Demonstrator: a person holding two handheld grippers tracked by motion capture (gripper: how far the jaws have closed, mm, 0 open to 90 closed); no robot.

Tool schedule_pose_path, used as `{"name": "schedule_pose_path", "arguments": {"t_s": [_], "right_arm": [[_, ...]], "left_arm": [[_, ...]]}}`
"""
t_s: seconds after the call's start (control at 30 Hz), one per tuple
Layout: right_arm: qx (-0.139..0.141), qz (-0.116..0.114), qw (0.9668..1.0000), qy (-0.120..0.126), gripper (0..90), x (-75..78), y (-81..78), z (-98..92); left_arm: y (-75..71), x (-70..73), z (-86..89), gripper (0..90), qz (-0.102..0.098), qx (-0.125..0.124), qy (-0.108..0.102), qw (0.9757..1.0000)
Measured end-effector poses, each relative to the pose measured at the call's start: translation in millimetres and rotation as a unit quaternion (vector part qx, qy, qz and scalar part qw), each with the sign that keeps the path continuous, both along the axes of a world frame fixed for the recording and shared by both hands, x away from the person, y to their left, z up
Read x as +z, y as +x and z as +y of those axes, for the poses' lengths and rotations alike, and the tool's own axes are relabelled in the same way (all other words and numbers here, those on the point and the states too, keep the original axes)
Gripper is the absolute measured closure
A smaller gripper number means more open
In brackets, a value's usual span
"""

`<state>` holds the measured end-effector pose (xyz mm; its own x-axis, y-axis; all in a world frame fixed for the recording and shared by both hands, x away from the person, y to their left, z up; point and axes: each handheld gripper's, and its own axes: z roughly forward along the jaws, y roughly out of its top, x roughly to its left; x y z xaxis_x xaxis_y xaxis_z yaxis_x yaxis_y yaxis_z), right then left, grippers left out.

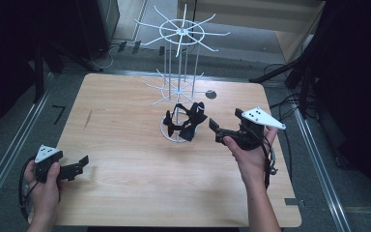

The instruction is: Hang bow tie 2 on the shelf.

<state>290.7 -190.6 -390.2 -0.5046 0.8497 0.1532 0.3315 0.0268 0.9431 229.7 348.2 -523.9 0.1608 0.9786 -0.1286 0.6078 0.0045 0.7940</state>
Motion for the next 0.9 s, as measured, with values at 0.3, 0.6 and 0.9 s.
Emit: {"name": "schedule_pose_path", "arguments": {"t_s": [0.3, 0.6, 0.9], "right_arm": [[-0.010, 0.013, 0.9999, 0.005, 1.4, -16.0, -6.1, -19.8], [-0.024, 0.026, 0.9994, 0.003, 1.4, -35.8, -12.2, -38.4], [-0.036, 0.044, 0.9984, 0.003, 1.4, -58.8, -20.1, -54.9]], "left_arm": [[-0.2, -0.1, -0.1, 0.0, 0.002, -0.002, 0.001, 1.0000], [-0.2, 0.0, 0.2, 0.0, 0.004, 0.000, 0.000, 1.0000], [0.0, 0.1, 0.7, 0.0, 0.006, 0.001, -0.002, 1.0000]]}}
